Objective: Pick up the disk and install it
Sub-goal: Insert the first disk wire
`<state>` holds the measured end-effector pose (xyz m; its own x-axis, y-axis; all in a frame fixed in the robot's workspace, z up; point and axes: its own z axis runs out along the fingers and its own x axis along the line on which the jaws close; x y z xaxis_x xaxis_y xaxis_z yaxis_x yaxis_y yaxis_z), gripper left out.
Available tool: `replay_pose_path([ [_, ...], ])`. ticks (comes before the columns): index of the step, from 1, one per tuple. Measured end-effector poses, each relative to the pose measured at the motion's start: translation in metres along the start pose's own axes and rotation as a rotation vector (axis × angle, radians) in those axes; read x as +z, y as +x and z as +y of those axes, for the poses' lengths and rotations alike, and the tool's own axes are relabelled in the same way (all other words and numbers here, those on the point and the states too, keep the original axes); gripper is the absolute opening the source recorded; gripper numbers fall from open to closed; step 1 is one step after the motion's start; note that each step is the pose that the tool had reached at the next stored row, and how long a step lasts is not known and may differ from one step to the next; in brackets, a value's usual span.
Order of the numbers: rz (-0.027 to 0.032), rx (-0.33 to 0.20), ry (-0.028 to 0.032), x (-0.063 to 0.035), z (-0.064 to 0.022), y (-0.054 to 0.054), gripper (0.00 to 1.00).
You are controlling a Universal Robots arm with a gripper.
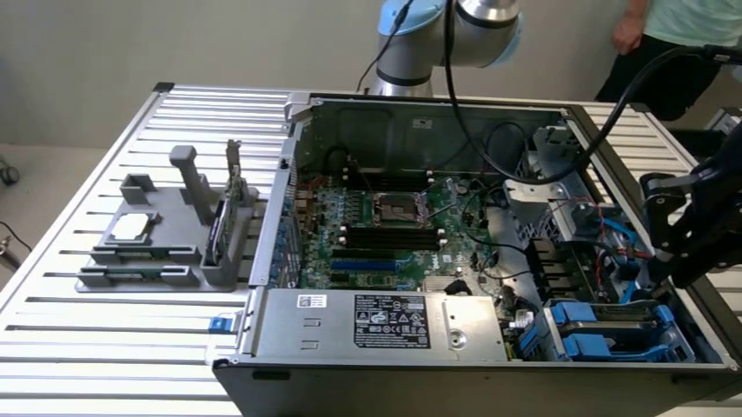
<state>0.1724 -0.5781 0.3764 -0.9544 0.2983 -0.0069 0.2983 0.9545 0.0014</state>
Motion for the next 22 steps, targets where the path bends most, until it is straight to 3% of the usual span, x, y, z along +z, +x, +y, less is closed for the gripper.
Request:
replay_pose_path([
  [2,-0.0199,0.001,-0.0037,0.0009,-0.0004,0.003,0.27],
  [3,-0.0269,0.001,-0.0048,0.0018,-0.0012,0.007,0.27],
  [5,-0.0322,0.001,-0.0050,0.0035,-0.0031,0.014,0.27],
  [7,-0.0331,0.002,-0.0051,0.0040,-0.0015,0.016,0.27],
  [8,-0.0367,0.003,-0.0052,0.0040,0.0002,0.017,0.27],
  [10,-0.0485,0.004,0.0010,0.0040,0.0027,0.017,0.27],
  [13,-0.0721,0.009,0.0205,0.0040,0.0035,0.017,0.27],
  [15,-0.0849,0.018,0.0219,0.0042,0.0040,0.018,0.27],
  [22,-0.0998,0.054,0.0191,0.0088,0.0067,0.019,0.27],
])
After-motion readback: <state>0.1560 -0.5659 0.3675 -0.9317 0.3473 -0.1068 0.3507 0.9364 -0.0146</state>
